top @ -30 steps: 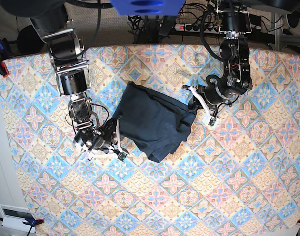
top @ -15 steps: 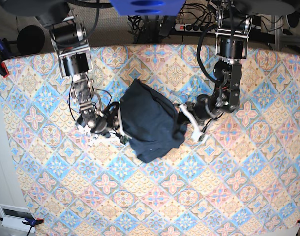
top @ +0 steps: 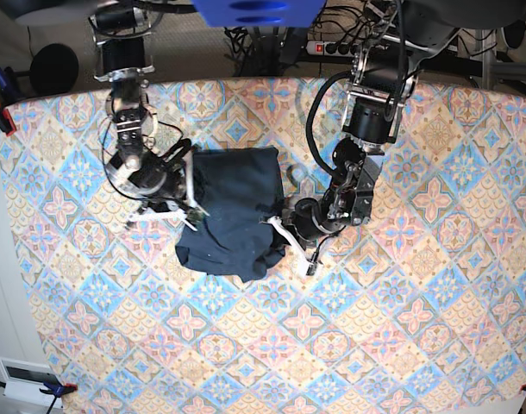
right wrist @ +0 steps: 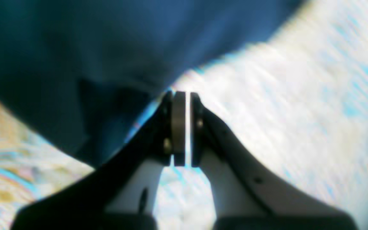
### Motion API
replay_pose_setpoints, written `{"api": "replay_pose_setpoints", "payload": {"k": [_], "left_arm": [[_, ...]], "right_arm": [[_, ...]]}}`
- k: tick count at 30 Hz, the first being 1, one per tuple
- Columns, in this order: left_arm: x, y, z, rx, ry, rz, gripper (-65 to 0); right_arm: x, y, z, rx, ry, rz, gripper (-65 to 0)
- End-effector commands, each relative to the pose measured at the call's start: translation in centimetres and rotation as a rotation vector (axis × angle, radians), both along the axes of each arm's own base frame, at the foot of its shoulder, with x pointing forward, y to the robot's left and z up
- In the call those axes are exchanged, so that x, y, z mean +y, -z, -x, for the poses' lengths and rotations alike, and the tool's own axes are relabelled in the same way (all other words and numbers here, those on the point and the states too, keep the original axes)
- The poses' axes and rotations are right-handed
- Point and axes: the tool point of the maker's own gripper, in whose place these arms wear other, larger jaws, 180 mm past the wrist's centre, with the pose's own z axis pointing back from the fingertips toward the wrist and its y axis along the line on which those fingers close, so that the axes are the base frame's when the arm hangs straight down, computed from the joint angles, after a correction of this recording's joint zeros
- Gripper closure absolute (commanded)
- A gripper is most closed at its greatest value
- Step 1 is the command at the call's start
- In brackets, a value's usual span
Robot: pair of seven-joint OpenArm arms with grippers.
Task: Layout the t-shirt on the table in an organized manner, then fold the t-shirt properly
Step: 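Grasp the bundle's sides with both grippers and press it together, then release the left gripper and flatten the bundle with the right gripper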
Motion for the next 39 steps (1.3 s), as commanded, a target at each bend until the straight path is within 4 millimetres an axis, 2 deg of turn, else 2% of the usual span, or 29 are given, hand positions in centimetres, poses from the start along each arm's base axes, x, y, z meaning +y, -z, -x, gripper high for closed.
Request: {"api": "replay_pose_setpoints", "payload": {"k": [1,4,5,6,8,10,13,17,19,23,26,31,39], "left_arm": [[-0.6,-1.9,-1.4,-0.041,0.008,0.013,0.0],[-0.6,-2.4,-1.7,-0.047,-0.006,0.041,0.0],[-0.1,-2.9,-1.9,-0.053,-0.026,0.062,0.0],[1.1,-3.5,-2.4,-0.068,-0.059,0.078,0.0],[3.7,-3.8,-2.1,-0.074,-0.139,0.128,0.0],[6.5,-4.5,-2.1,-0.096,-0.212,0.162,0.0],[11.4,-4.9,-1.0,-0.092,-0.3,0.178,0.0],[16.3,-5.3,1.5,-0.078,-0.37,0.181,0.0],[18.1,-5.7,3.0,-0.085,-0.381,0.159,0.0],[19.5,-6.3,5.2,-0.107,-0.363,0.1,0.0],[19.8,-6.5,6.8,-0.115,-0.344,0.064,0.0],[20.6,-5.8,8.2,-0.092,-0.34,0.032,0.0],[20.6,-5.7,8.4,-0.091,-0.34,0.03,0.0]], "right_arm": [[0.0,-1.4,-0.6,-0.048,0.004,-0.021,-1.9],[-1.0,-3.0,-1.0,-0.099,0.037,-0.022,-1.9],[-1.1,-3.4,-1.0,-0.11,0.041,-0.024,-1.9],[-1.0,-3.5,-0.8,-0.114,0.039,-0.034,-1.9],[0.2,-3.2,0.2,-0.097,0.028,-0.093,-1.9],[2.4,-3.2,0.5,-0.086,0.021,-0.181,-1.9],[5.4,-3.6,0.6,-0.084,0.017,-0.274,-1.9],[8.6,-4.1,0.4,-0.081,0.023,-0.372,-1.9],[10.0,-5.3,-0.9,-0.107,0.011,-0.409,-1.9],[11.8,-6.8,-3.8,-0.143,-0.007,-0.465,-1.9],[12.1,-6.2,-4.9,-0.118,-0.012,-0.462,-1.9],[12.7,-3.8,-4.4,-0.045,-0.013,-0.467,-1.9],[15.0,1.2,-2.9,0.064,-0.014,-0.587,-1.9]]}}
